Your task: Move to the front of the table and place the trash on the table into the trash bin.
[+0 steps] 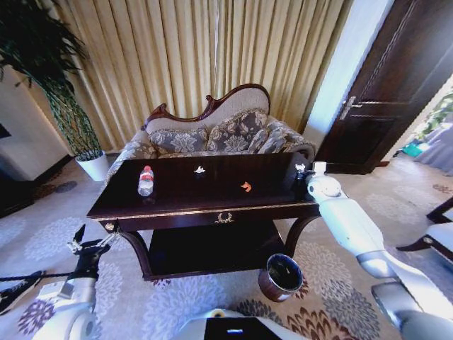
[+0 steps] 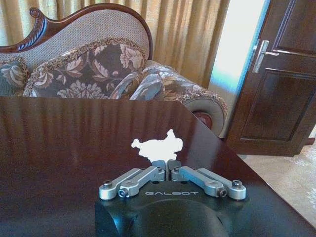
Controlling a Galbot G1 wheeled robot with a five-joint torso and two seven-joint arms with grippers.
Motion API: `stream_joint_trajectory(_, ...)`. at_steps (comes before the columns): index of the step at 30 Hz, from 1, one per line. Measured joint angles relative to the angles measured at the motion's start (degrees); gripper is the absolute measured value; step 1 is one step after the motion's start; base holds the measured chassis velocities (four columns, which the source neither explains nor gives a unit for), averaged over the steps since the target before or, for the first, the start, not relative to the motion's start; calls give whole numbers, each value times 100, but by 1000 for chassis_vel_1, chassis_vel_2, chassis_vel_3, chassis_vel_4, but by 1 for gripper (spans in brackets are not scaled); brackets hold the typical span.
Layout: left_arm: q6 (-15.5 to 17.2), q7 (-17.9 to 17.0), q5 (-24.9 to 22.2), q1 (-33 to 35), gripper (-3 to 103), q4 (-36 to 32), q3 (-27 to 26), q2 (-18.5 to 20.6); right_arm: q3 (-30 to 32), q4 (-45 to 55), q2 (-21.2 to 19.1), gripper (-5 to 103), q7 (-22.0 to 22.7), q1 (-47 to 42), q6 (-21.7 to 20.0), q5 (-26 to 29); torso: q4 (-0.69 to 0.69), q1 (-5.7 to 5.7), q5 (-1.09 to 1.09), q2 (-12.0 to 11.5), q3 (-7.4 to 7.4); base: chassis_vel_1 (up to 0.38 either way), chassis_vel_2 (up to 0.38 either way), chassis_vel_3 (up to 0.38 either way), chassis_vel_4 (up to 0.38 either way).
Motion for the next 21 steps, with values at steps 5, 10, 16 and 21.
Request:
stream_joint_trajectory(5,-4,1,-4,5,100,-11,-3,1,-1,2,1,1,0,-8,0,4,0,0,0,0,0,0,0,0,0)
stream_joint_trajectory(10,-6,4,-10,4,100,-16,-5,2,-1,24,-8,1,1,-17,0,16,0,0,0,0,0,0,0,0,0)
stream_joint_trajectory(16,-6,17,-10,8,100,-16,0,-7,2,28,-14,1,1,-18,0,31,0,0,0,0,0,0,0,0,0)
stream_joint_trajectory(21,-6,21,-12,2,100,-16,0,8,23,44,-11,1,1,-67,0,34,0,0,0,0,0,0,0,0,0)
